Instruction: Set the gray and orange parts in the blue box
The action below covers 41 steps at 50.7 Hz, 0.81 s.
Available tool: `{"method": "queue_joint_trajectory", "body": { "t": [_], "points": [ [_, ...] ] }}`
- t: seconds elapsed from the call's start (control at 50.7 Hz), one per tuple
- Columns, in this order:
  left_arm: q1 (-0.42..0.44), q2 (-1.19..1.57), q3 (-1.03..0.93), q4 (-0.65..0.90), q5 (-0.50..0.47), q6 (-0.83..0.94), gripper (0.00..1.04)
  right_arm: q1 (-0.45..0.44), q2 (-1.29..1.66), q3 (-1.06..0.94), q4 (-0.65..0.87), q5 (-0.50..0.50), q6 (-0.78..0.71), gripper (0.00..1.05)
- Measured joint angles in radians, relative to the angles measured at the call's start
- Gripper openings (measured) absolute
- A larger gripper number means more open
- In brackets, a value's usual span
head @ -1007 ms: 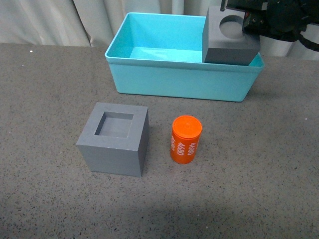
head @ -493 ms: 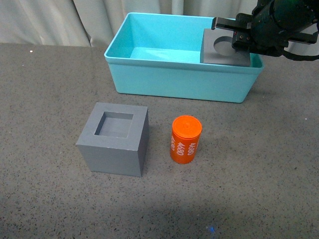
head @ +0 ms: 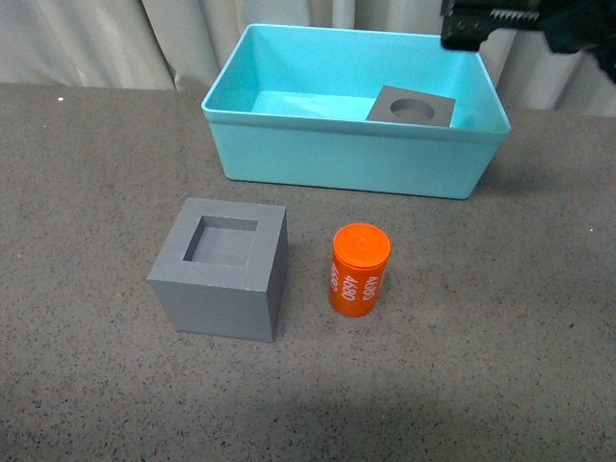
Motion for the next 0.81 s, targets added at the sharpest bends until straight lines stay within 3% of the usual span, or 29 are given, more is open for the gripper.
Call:
{"method": "queue_joint_trajectory", "body": {
  "t": [0.138,0.257,0.336,0.533,0.572,0.592,0.651,0.711,0.809],
  "points": [
    [0.0,0.0,0.0,0.0,0.0,0.0,0.98,0.006,-0.252,-0.275,0.164,0.016,-0.064,0.95],
    [0.0,0.0,0.0,0.0,0.0,0.0,0.98,0.024,-0.409,-0.45,0.201,0.011,-0.095,0.95],
    [0.0,0.0,0.0,0.0,0.0,0.0,0.98,0.05,-0.544,-0.589,0.204,0.082,-0.152,0.95],
    [0.0,0.0,0.0,0.0,0.0,0.0,0.98,0.053,-0.583,-0.617,0.204,0.093,-0.194,0.95],
    [-0.02,0.019,0.012,-0.04,-0.069,-0.026,0.98,0.053,-0.583,-0.617,0.204,0.094,-0.195,0.95],
    [-0.05,0.061,0.042,-0.116,-0.174,-0.076,0.98,0.053,-0.584,-0.617,0.204,0.093,-0.195,0.95],
    [-0.072,0.168,0.078,-0.179,-0.315,-0.147,0.98,0.054,-0.584,-0.618,0.204,0.093,-0.195,0.95],
    [-0.064,0.264,0.09,-0.153,-0.357,-0.205,0.98,0.054,-0.584,-0.618,0.204,0.094,-0.196,0.95],
    [-0.04,0.412,0.114,-0.038,-0.323,-0.247,0.98,0.054,-0.583,-0.618,0.204,0.094,-0.196,0.95]
  ]
}}
